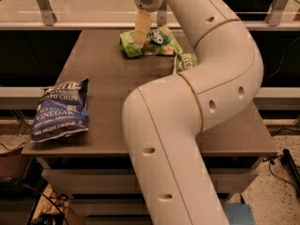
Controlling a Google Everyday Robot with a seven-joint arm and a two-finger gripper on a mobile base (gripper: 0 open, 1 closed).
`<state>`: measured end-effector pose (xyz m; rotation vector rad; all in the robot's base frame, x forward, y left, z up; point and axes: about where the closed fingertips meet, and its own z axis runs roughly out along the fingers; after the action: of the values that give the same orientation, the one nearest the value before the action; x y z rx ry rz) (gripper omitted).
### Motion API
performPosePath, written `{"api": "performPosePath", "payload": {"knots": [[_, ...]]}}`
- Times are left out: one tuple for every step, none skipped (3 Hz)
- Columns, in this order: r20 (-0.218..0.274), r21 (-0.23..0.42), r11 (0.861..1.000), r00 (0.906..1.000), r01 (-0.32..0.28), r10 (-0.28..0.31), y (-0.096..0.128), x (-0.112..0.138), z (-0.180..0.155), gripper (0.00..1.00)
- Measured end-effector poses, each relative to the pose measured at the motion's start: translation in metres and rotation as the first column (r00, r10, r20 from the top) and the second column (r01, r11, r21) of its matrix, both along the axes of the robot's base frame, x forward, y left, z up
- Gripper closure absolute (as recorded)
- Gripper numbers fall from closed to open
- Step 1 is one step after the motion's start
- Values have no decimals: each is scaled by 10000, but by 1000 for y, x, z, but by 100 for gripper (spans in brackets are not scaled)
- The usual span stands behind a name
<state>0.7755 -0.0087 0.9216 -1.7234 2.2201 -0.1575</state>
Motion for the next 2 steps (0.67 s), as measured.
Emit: {"api": "performPosePath", "payload": {"knots": [[-239, 267, 9995, 9996, 185, -179, 1, -7, -3, 0], [-685, 356, 9989, 9973, 300, -275, 0, -21, -11, 0]]}}
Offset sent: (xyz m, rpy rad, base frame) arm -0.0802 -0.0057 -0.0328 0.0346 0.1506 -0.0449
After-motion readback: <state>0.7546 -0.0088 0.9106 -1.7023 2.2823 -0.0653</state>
